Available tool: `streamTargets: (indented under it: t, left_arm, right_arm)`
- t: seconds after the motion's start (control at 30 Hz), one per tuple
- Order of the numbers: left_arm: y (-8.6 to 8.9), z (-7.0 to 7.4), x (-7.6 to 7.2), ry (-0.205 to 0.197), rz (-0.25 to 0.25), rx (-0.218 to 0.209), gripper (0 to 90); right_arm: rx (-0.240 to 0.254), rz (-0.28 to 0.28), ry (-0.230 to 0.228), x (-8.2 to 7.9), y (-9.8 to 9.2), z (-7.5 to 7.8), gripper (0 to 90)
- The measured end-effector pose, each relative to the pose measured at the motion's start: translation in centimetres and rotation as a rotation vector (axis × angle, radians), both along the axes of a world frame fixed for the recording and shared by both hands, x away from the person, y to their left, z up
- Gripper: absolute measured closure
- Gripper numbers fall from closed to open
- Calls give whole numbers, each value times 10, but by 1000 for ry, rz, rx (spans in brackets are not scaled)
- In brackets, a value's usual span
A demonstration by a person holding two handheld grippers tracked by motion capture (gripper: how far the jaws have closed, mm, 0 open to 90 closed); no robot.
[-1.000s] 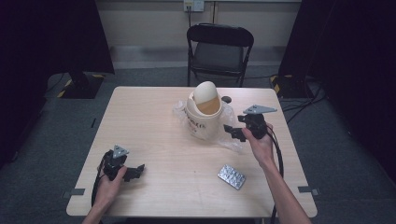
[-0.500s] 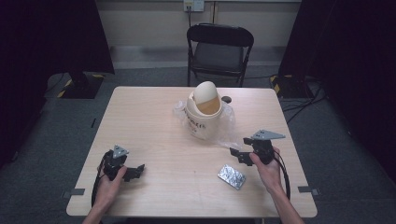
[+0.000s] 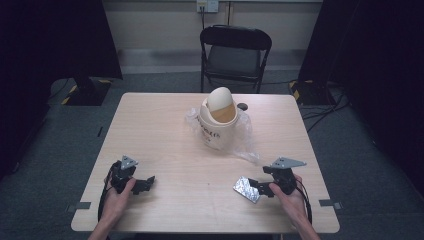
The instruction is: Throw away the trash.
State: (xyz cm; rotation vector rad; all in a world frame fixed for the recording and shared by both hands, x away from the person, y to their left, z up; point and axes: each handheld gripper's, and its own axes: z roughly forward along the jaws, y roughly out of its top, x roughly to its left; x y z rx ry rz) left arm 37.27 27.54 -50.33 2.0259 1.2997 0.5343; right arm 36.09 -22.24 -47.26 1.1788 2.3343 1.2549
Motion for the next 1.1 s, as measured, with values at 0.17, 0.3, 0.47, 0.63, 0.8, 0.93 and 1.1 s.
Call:
streamTargets:
  t: [0.17,0.3,0.47,0.63,0.8,0.93,1.1]
  left_arm:
    - [0,0,0,1,-1,-1,0]
    - [0,0,0,1,-1,-1,0]
    - [0,0,0,1,-1,-1,0]
    - [0,0,0,1,-1,-1,0]
    - [-1,0,2,1,6,0,0]
    - [-2,0,4,1,7,1,0]
    - [-2,0,4,0,6,2,0]
  right_arm:
    - [-19,20,1,-12,-2,-10,215]
    - [-51,57,-7,-17,9,-11,222]
    - [-93,77,-6,-18,16,-15,235]
    - [-134,99,-8,-22,20,-19,233]
    - [-178,100,-25,-23,24,-23,263]
    - [-180,97,-38,-22,26,-23,342]
    - [-179,98,-39,-21,25,-23,343]
